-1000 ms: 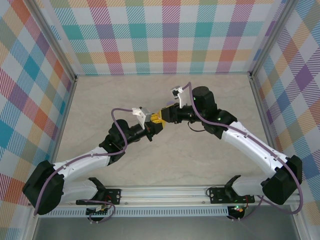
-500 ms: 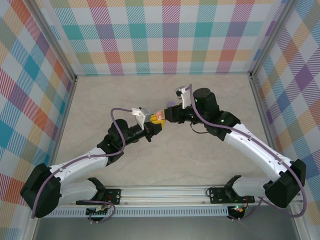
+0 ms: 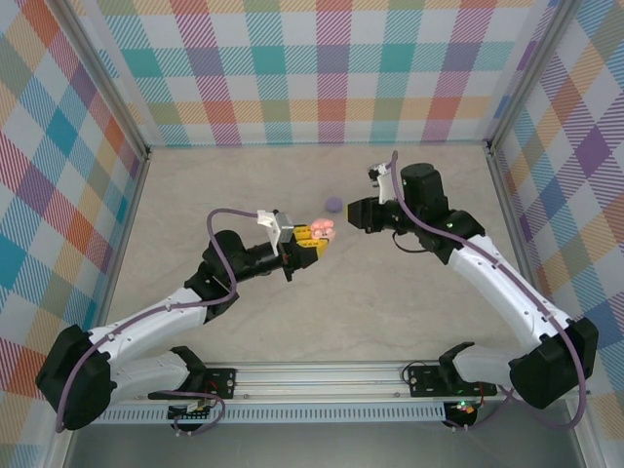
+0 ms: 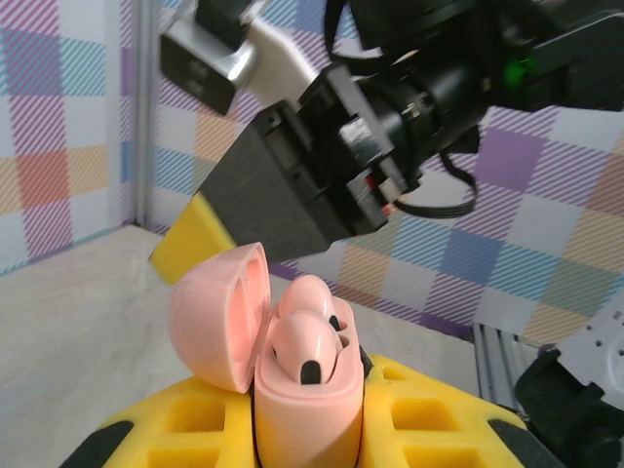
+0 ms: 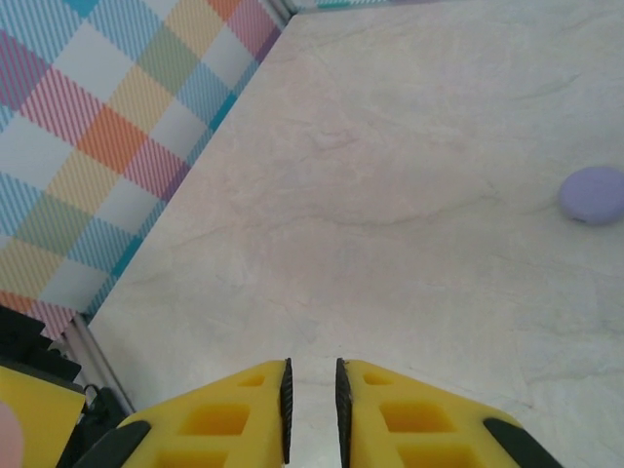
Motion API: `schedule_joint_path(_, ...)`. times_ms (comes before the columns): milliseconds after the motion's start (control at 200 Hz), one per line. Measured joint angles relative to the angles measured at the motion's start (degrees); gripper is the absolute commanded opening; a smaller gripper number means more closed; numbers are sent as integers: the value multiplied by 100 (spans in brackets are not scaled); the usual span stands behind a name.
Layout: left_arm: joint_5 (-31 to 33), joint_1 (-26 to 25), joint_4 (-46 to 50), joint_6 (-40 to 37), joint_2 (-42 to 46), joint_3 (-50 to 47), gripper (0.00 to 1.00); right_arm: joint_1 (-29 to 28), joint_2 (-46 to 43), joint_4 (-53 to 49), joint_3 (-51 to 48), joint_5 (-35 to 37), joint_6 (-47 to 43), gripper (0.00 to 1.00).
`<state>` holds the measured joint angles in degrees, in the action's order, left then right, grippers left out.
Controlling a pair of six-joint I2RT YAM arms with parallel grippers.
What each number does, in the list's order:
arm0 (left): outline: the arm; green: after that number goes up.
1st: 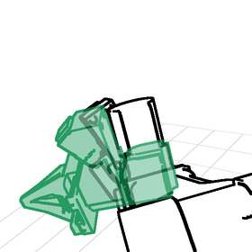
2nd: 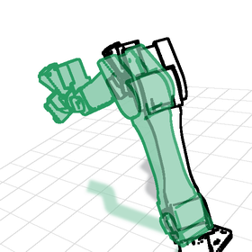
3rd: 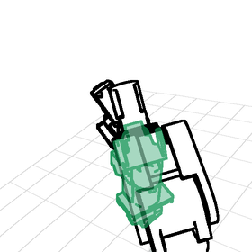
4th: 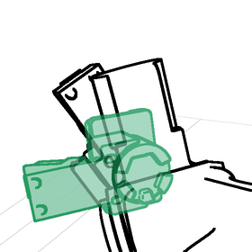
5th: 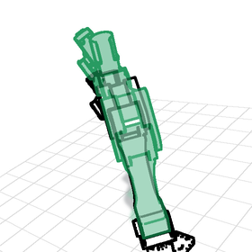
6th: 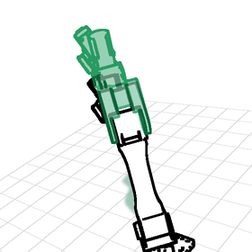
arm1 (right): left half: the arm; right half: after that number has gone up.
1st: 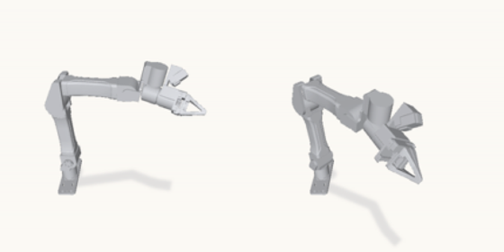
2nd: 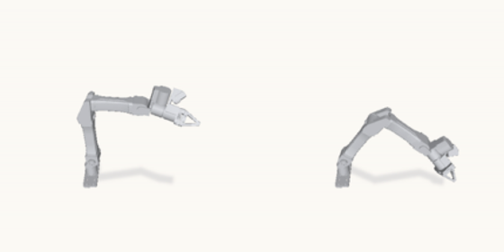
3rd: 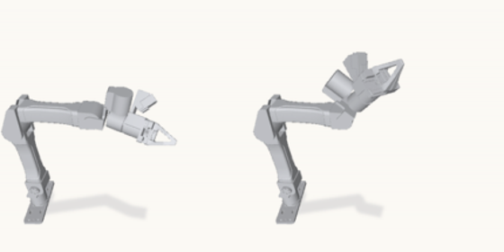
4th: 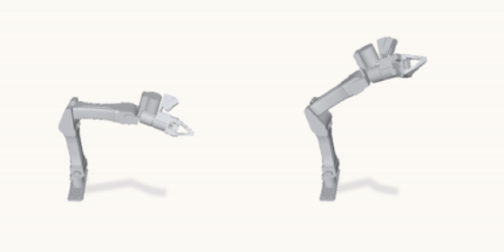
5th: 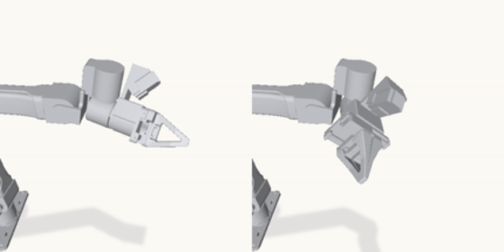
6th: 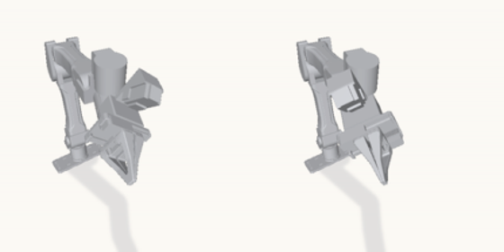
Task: Insert the wireless bluetooth earbuds into the charging case
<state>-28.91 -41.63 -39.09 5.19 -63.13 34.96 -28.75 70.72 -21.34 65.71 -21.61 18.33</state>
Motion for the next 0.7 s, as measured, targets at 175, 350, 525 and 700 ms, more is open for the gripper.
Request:
schedule_joint_path(175, -334, 0, -385, 243, -278, 61, 16, 24, 0, 188, -151, -662, -46, 22)
schedule_joint_path(350, -525, 0, -540, 437, -474, 111, 16, 24, 0, 535, -258, -1228, -39, 22)
schedule_joint_path(525, -621, 0, -608, 503, -584, 162, 16, 42, -170, 857, -494, -1427, -39, 23)
schedule_joint_path(700, -638, -20, -627, 575, -664, 166, 16, 85, -538, 1080, -640, -1480, -42, 24)
